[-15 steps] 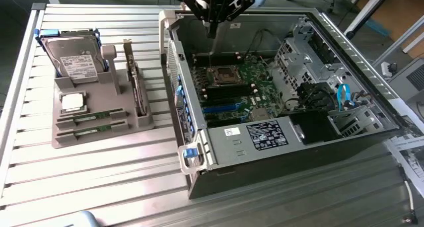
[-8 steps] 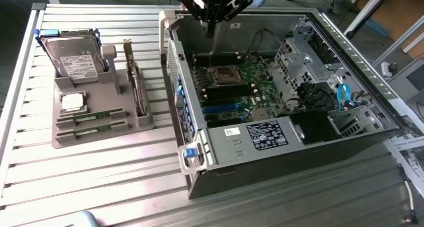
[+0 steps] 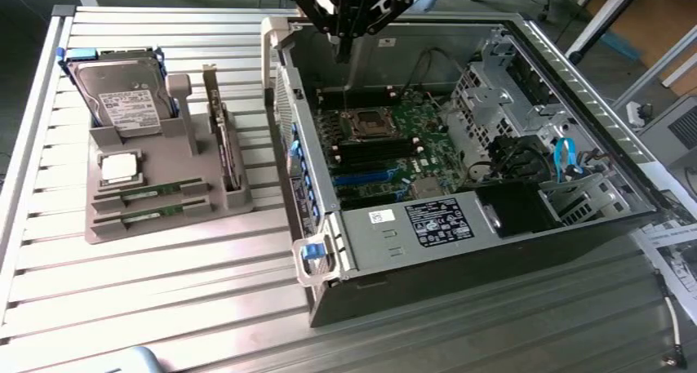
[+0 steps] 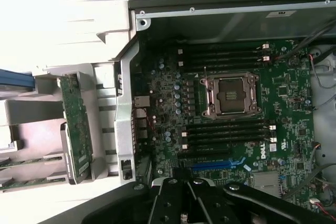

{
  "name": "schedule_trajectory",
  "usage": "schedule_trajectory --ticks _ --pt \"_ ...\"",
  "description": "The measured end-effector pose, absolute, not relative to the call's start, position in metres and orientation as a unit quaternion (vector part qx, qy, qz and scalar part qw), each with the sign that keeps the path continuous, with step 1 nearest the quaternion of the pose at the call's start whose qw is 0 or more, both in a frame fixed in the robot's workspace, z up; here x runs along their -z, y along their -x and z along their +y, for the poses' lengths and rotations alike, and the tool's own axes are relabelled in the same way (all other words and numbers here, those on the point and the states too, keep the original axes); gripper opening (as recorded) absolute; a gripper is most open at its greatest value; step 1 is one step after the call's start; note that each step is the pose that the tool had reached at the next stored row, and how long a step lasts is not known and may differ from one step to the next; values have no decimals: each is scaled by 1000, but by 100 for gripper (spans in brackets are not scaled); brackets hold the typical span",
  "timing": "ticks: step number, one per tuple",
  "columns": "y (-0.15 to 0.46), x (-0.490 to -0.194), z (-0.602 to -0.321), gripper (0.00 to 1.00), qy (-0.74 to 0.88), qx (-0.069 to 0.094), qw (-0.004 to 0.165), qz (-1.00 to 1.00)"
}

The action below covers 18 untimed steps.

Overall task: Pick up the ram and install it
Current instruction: 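Reach for the ram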

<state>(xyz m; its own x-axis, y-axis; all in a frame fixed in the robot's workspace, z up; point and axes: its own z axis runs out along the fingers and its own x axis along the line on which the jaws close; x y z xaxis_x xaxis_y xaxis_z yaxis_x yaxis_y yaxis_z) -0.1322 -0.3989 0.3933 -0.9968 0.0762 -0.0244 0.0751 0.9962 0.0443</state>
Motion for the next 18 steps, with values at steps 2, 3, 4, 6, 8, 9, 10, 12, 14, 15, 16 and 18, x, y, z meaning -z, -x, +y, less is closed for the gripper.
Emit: schedule_trajectory --ticks 2,3,4,6,8,9,10,12,14,15,16,18 --pt "134 -393 -399 11 -38 -22 13 999" --pt "134 -393 -399 11 -38 -22 13 999" --pt "134 -393 -399 11 -38 -22 13 999" --pt "135 -393 -399 11 -38 -22 13 999" --pt "135 -393 -399 11 -38 -22 13 999" --pt "136 -393 -399 11 -38 -22 13 999" --pt "136 -393 -399 11 -38 -22 13 999" --pt "137 -393 -399 11 -38 -22 13 999" --pt "137 -393 -399 11 -38 -22 13 999" --pt "137 -393 -399 11 -38 -22 13 999" --pt "137 -393 -399 11 -38 -22 13 999" --pt "138 -393 -399 11 -38 -22 13 999"
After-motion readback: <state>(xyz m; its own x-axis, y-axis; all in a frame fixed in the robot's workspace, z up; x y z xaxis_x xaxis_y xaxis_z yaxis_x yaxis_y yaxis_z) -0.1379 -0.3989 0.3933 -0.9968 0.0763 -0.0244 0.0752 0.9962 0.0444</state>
